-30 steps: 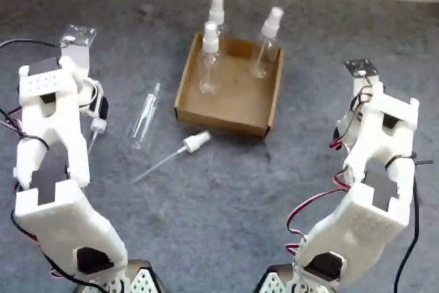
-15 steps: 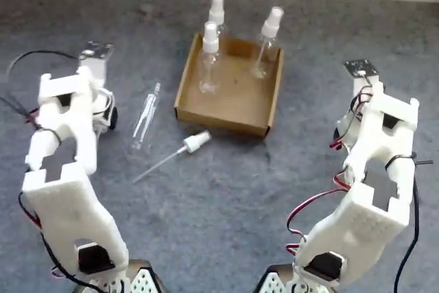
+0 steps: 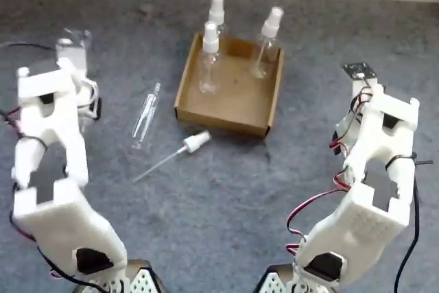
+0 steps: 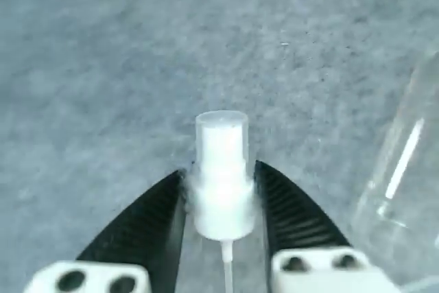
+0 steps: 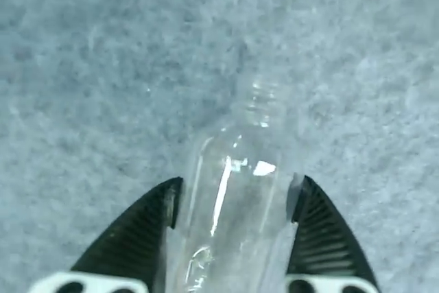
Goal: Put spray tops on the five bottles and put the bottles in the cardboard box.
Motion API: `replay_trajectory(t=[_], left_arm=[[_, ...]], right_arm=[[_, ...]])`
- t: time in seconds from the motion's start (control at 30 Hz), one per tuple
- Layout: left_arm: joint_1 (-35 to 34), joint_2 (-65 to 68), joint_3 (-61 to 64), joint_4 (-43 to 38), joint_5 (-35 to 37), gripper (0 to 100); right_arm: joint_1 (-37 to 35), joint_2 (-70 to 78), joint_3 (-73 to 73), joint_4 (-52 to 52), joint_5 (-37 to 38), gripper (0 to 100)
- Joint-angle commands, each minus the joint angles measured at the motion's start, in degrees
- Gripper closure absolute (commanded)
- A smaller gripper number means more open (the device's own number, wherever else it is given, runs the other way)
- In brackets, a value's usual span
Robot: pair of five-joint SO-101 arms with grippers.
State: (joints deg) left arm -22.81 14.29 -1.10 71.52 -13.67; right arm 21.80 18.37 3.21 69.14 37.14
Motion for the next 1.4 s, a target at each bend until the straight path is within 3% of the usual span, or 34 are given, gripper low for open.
replay_trajectory(t=[0.0, 0.23, 0.4, 0.63, 1.37], left_arm=[[2.6, -14.0, 4.2, 2.0, 1.5, 100], [9.7, -32.2, 19.7, 1.8, 2.2, 100], [13.8, -41.5, 28.8, -4.0, 9.2, 100], [16.8, -49.3, 39.6, -10.6, 9.7, 100], [16.9, -50.2, 41.0, -11.1, 9.7, 100]], right_arm=[[0.2, -0.7, -3.6, 1.9, 0.4, 84.6], [-0.9, -0.8, -3.6, 2.2, 0.4, 67.0], [-2.9, -0.5, -8.7, 2.2, -4.9, 67.0], [-5.5, -0.1, -17.3, 8.6, -7.4, 73.9], [-0.9, 7.1, -21.1, 13.9, -4.4, 75.7]])
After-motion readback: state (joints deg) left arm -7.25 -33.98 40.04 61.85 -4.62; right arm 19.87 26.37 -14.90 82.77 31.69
